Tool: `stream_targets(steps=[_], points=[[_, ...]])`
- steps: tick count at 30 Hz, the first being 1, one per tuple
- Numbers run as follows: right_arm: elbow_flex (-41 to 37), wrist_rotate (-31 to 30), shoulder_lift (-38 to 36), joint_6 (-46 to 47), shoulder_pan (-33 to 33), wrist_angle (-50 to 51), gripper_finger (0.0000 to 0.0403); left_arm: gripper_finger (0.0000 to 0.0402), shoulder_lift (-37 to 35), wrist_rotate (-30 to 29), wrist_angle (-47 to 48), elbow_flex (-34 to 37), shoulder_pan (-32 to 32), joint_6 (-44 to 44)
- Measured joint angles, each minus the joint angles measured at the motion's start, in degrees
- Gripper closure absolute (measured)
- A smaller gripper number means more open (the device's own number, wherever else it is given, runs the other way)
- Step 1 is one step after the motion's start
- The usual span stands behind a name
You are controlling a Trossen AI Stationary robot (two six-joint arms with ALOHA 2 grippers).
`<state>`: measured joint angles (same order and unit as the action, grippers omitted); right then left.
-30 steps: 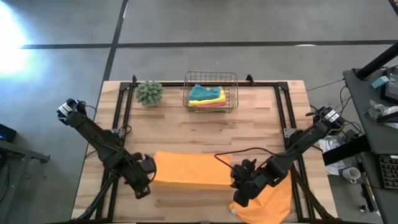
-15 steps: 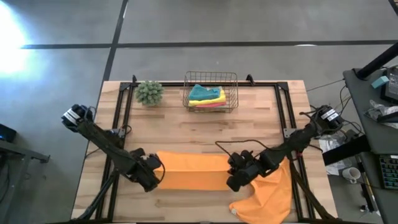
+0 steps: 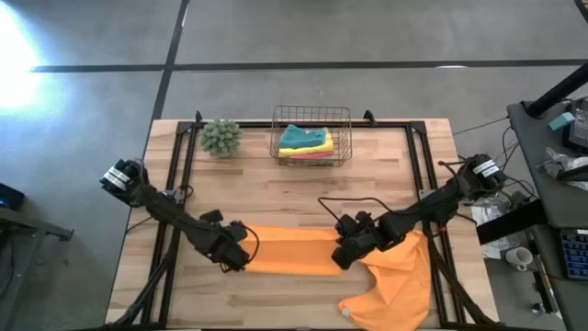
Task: Fold microfiber towels
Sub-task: Fold the left orange towel
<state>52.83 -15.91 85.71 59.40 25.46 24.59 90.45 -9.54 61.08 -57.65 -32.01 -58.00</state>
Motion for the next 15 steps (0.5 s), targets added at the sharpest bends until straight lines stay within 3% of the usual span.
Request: stream_targets(steps=[9,15], points=[[-2.7,-0.62,0.0,3.29,-0.56,-0.1,0.0394,0.0402,0.09,-0.2,-0.68,0.0,4.36,6.59],[-2.77,-0.83,0.0,0.82,-0.63,-2.58,0.0394,0.0402,0.07,2.58,-0.58,0.0,5.9,7.86]])
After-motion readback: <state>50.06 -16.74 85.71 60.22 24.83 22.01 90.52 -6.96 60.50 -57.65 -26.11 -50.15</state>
